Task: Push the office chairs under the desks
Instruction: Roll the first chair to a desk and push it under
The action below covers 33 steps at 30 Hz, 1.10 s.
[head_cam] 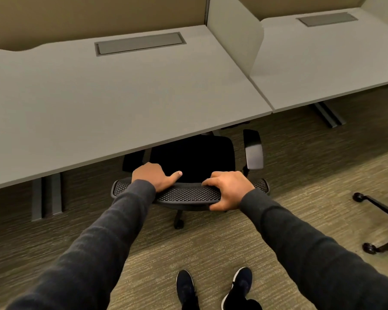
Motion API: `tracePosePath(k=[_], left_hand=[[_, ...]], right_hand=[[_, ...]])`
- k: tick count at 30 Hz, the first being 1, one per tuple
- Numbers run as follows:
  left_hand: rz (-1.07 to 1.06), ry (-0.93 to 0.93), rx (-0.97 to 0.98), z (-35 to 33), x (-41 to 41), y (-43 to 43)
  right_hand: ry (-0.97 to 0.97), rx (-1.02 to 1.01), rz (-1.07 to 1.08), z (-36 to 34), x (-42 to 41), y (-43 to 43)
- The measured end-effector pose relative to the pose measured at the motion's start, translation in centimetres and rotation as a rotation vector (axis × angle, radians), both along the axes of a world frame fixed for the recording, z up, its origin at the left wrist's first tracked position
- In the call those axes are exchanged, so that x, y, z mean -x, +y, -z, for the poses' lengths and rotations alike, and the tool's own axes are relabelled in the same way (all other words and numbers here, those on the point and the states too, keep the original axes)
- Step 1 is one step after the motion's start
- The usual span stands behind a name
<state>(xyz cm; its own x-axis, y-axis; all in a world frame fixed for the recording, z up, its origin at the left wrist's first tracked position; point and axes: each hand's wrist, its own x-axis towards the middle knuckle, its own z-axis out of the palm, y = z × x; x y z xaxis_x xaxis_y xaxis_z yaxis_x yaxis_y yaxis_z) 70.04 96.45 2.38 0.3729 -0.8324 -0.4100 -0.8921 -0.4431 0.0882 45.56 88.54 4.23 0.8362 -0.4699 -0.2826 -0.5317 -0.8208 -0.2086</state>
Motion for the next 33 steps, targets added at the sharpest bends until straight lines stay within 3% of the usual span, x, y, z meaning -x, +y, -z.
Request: tracePosePath(k=[10, 19, 28, 33], left_hand=[[-0.098, -0.026, 0.098, -0.7, -2.2, 1.0], [-0.036, -0.066, 0.332, -1.6, -1.3, -1.8], [0.209, -0.207, 0.335, -0.9, 2.5, -2.3], [0.198, -0.234, 0.287, -1.0, 1.5, -5.9]], right_hand=[[0.001, 0.031, -0.065, -1.2, -2.8, -1.5], [0.101, 0.028, 0.0, -1.5, -4.1, -6.8], [0.168, -0.042, 0.135, -1.5, -6.5, -13.4], [0.15, -0.002, 0.193, -1.4, -7.6, -15.9]])
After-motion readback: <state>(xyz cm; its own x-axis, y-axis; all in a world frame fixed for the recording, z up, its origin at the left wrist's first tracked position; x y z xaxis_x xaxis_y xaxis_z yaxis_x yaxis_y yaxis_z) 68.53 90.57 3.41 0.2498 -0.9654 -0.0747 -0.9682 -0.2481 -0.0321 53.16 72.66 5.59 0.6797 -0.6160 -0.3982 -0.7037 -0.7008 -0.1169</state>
